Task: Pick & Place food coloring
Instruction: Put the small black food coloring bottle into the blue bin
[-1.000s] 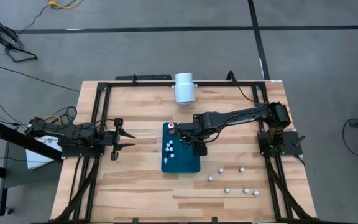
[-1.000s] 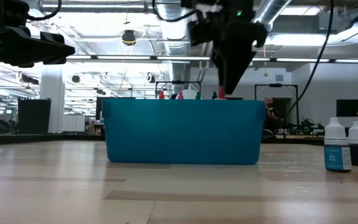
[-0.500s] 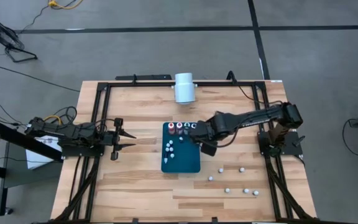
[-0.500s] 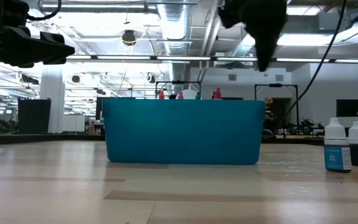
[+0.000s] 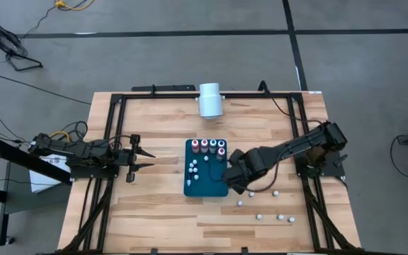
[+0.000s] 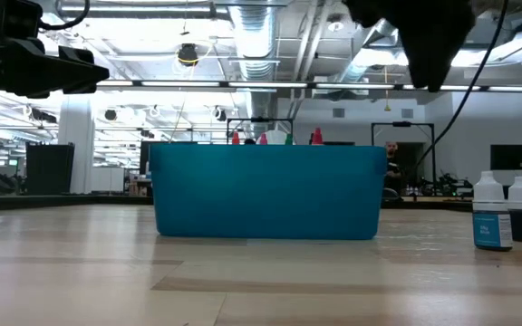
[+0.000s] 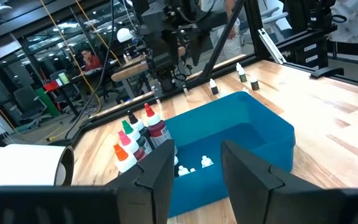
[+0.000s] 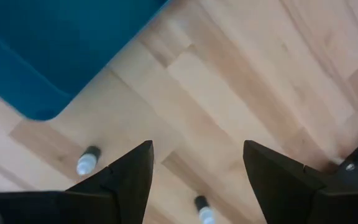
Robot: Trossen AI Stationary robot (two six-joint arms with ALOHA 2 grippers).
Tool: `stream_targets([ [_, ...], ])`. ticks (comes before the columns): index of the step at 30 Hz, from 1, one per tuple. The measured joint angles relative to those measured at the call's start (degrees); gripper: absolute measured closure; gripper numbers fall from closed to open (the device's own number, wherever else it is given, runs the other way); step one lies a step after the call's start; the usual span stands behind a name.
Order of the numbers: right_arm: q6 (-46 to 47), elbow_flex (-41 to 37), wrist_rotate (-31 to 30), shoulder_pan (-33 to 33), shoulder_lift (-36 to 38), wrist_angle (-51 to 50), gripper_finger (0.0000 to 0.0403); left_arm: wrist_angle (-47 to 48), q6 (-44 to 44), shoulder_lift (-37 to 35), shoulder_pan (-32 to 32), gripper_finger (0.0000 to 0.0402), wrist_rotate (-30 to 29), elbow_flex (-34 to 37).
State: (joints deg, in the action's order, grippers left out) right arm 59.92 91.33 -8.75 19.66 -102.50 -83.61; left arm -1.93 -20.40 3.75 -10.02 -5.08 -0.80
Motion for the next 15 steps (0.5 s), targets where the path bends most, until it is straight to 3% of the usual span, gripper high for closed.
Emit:
stream_targets([
  [5, 5.95, 0.0, 0.07, 3.62, 0.0, -0.33, 0.0163, -0.01, 0.0, 0.0, 0.0, 0.0278, -0.04, 0.0],
  [15, 24.92, -3.44, 6.34, 10.24, 0.46, -5.95, 0.0163, -0.02, 0.0, 0.0, 0.0, 0.0278, -0.04, 0.0],
])
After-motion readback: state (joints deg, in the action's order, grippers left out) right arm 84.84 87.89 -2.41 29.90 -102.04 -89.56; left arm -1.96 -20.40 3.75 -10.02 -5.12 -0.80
